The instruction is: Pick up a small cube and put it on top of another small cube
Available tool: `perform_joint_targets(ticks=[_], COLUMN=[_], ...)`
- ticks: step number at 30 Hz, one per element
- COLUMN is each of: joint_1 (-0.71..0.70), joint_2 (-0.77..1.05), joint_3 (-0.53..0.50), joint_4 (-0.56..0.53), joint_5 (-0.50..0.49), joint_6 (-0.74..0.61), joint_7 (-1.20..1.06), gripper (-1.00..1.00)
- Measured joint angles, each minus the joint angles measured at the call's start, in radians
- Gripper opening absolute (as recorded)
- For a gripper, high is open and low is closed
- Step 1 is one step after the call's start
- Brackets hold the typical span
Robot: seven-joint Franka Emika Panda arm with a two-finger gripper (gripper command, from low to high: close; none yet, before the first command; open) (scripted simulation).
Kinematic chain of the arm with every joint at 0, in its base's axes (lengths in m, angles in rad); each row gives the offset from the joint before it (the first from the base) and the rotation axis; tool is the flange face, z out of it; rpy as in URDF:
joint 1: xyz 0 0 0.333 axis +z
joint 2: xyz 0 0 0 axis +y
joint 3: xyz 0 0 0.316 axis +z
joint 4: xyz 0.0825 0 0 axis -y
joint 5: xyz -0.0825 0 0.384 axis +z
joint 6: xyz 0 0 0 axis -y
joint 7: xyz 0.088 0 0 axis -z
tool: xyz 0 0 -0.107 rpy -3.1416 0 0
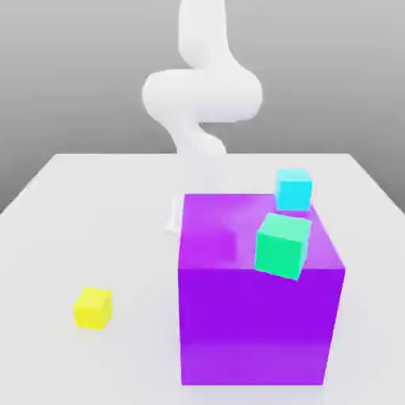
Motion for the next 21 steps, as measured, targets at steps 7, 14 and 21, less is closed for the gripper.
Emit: perform_joint_targets(ticks=[7, 14, 21], joint_1=[-0.087, -0.157, -0.230], joint_2=[0.267, 0.519, 0.780], joint_3=[-0.095, -0.215, -0.260], joint_4=[-0.161, -0.316, -0.444], joint_5=[-0.077, -0.086, 0.097], joint_6=[0.172, 0.339, 0.512], joint_7=[-0.075, -0.193, -0.430], gripper=[0.00, 0.00, 0.00])
